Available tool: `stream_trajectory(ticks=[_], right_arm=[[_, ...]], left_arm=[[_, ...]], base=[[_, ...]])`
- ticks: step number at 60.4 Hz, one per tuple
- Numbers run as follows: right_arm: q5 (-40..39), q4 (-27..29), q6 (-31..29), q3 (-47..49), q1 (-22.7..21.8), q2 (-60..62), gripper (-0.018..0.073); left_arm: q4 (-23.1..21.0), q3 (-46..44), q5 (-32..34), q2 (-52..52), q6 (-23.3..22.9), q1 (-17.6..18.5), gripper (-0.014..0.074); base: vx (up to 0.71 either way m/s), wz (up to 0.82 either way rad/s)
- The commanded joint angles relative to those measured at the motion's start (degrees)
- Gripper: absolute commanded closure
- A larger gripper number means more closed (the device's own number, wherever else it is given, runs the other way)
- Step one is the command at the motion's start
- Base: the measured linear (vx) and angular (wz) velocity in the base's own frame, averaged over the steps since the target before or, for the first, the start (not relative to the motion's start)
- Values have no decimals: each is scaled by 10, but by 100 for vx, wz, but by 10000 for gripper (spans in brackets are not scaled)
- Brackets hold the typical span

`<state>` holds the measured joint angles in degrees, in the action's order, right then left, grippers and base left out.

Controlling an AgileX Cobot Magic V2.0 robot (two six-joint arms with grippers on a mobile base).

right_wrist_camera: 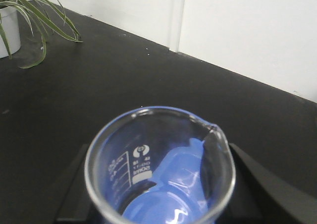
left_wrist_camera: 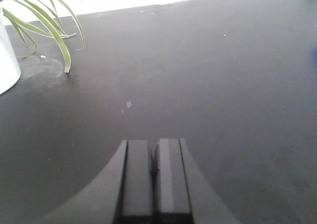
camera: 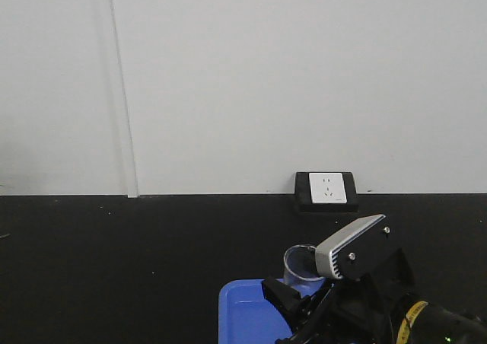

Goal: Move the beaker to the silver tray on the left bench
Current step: 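Hold the beaker in the right gripper while backing away from the bench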

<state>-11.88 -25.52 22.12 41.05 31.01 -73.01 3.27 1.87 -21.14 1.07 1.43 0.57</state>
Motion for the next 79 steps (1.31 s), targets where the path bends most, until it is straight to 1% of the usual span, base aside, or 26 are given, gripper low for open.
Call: stream_trajectory(ticks=[1,44,79], right_arm=[[-42,4,-1,17,0,18,573],[-42,4,-1,17,0,16,573],[-42,4,-1,17,0,16,573]], left_arm=[[-1,11,46,4,-1,3,595],[-1,11,46,4,-1,3,595],[-1,11,46,4,-1,3,595]], base=[[0,0],[-2,1],[-22,6]])
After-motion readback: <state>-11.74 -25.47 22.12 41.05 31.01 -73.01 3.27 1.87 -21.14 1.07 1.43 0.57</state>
